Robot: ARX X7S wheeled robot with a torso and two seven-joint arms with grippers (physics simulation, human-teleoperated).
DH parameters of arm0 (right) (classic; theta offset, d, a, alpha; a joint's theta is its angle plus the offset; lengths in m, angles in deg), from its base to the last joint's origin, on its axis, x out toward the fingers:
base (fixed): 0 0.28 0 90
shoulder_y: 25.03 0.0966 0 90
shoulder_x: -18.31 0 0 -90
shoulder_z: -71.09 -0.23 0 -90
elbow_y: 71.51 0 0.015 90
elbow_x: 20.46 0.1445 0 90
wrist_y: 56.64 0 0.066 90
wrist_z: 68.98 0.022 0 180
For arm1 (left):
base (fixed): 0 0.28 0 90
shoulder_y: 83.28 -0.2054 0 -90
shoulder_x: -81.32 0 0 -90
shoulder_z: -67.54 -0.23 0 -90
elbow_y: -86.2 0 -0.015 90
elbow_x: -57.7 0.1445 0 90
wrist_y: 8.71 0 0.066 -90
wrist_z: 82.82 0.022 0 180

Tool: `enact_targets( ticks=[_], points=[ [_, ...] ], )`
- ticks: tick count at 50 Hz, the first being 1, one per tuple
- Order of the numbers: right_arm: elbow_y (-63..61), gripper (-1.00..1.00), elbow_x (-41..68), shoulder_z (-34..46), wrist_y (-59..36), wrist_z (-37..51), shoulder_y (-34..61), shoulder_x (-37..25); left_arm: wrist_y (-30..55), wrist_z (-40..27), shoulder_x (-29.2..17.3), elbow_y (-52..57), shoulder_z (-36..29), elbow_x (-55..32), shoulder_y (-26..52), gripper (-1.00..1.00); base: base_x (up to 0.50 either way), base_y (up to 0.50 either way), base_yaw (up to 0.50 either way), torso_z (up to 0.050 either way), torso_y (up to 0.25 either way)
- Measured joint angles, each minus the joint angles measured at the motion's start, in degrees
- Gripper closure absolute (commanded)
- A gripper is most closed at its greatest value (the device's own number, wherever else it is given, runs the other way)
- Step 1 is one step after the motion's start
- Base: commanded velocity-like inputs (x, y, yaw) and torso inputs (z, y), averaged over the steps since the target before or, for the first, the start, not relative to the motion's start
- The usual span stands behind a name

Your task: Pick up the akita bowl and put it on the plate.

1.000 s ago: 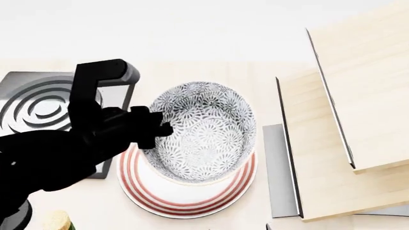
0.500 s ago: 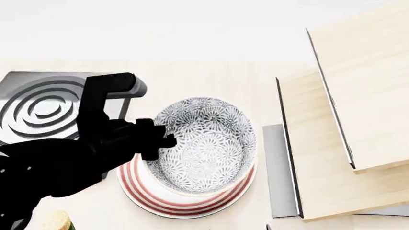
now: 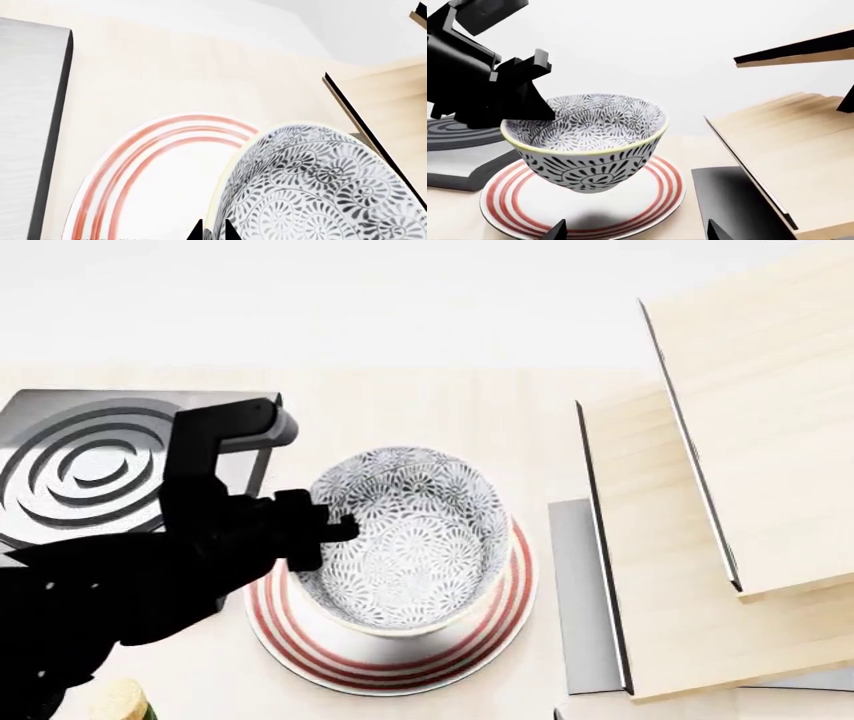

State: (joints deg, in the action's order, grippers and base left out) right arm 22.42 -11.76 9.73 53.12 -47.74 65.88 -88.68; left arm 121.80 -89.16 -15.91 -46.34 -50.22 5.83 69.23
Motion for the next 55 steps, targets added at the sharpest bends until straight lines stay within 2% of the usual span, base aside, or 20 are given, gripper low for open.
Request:
enact_targets(
  ticks=[38,55],
  points=[
    [0.0,-1.0,0.2,0.7,-0.3,0.5,0.2,-0.3,-8.9,2.2,2.2,-11.7,-0.4,2.5,1.8,1.0,0.0,0.0,0.0,0.0,0.0],
    [0.4,-1.0,0.1,1.0,-0.1,0.7,0.4,-0.3,-10.5,2.0,2.4,-12.2,-0.8,2.7,1.3,1.0,0.0,0.0,0.0,0.0,0.001]
  ],
)
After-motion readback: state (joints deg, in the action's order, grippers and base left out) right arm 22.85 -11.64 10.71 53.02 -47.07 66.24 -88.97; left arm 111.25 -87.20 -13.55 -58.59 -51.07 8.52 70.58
